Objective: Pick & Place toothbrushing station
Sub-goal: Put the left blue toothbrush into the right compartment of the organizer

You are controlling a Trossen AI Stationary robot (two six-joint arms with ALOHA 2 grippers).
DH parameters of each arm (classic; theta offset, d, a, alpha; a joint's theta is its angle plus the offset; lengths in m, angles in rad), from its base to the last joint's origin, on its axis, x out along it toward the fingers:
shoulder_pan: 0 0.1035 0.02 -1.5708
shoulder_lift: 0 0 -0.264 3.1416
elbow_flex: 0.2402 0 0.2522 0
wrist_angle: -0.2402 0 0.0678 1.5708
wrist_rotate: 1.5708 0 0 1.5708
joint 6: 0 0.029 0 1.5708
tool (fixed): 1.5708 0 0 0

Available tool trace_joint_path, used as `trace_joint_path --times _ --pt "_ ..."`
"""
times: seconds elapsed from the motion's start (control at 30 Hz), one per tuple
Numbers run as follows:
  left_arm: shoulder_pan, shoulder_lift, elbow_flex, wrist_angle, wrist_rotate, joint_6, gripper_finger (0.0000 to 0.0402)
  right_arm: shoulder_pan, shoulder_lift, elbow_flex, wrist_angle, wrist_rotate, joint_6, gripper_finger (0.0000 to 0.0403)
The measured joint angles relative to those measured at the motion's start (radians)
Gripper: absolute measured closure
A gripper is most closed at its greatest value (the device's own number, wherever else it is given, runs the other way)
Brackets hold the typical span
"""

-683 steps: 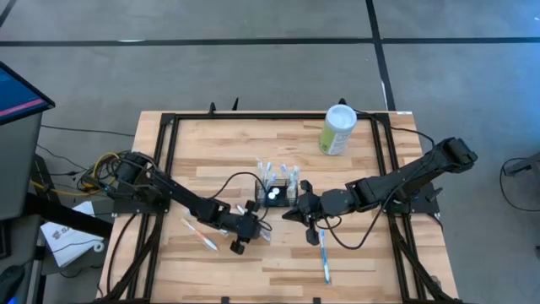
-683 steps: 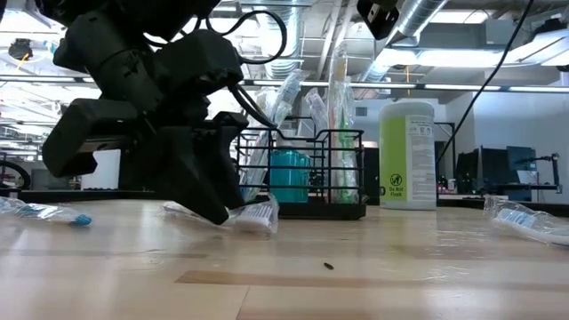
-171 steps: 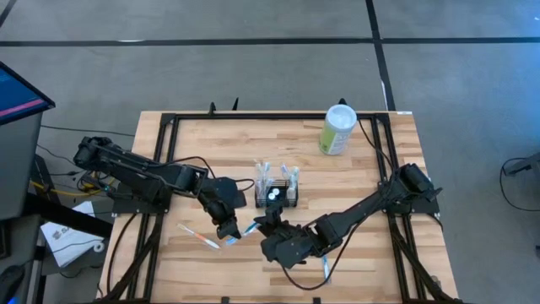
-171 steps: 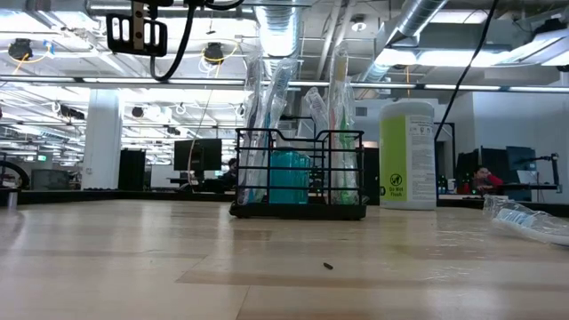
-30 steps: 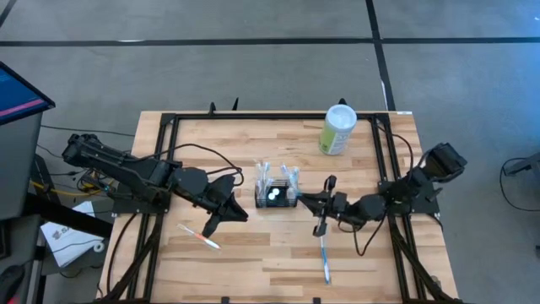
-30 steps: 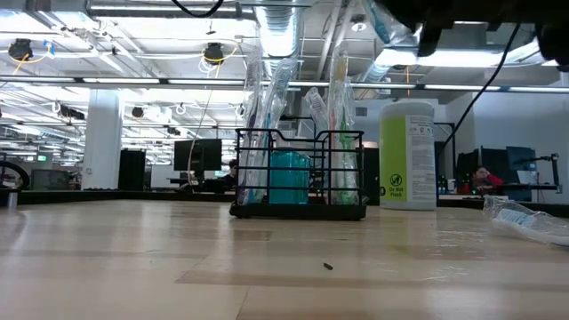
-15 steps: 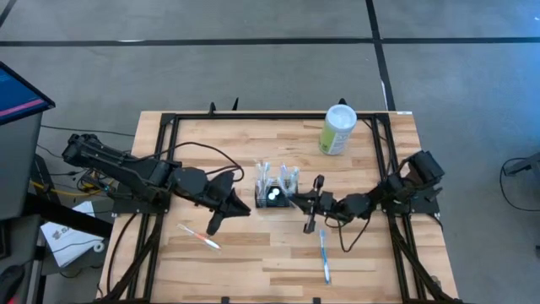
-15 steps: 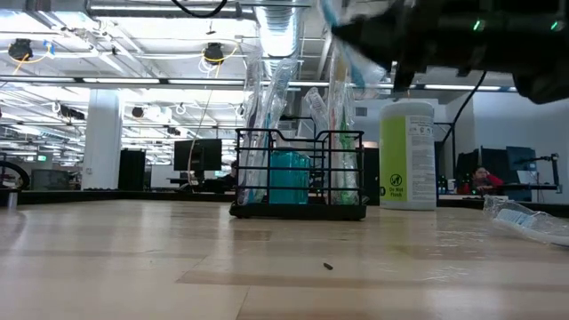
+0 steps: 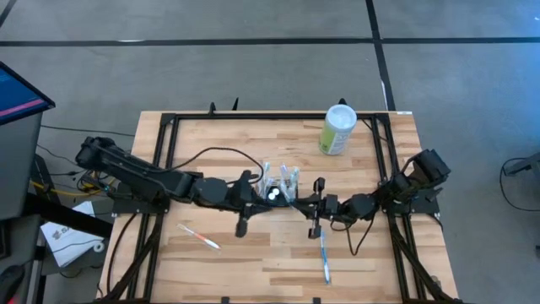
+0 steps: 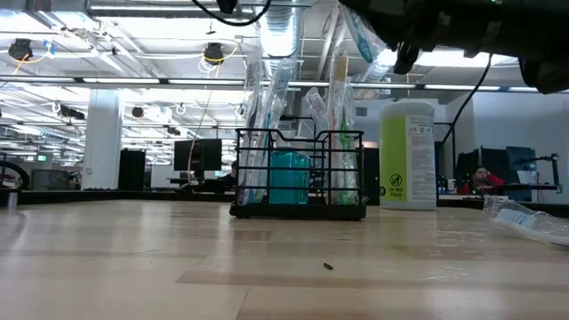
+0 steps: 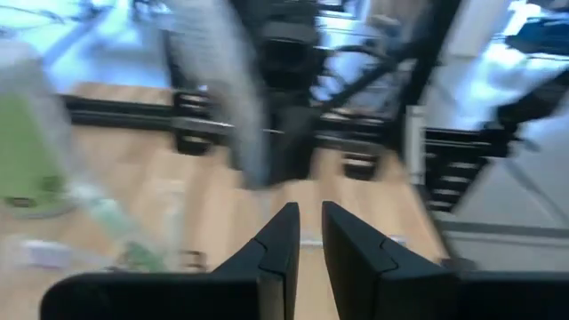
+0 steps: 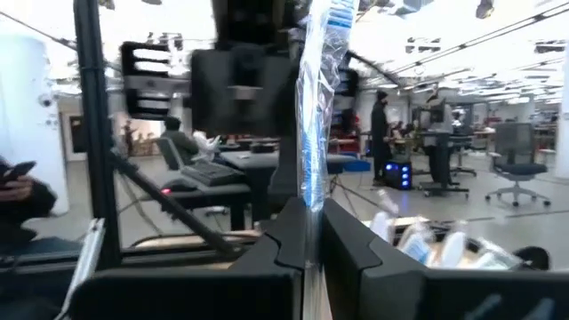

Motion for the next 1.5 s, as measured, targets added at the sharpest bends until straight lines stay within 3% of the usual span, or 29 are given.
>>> trace_joint_path --times 0.43,0.8,0.97,1.5 --pt "0.000 0.035 0.000 0.220 -0.049 0.135 0.0355 0.000 0.001 0.039 0.000 -0.053 -0.037 0.0398" --pt "0.011 0.034 0.000 0.238 -0.061 0.135 0.0355 0.013 0.001 0.071 0.000 -0.076 -0.081 0.0398" --pt "0.011 0.034 0.000 0.257 0.010 0.137 0.0355 0.005 0.001 0.073 0.001 -0.076 -0.073 0.0398" --pt "0.024 0.046 0.000 0.309 0.025 0.137 0.0355 0.008 0.001 0.073 0.001 -0.077 -0.061 0.0397"
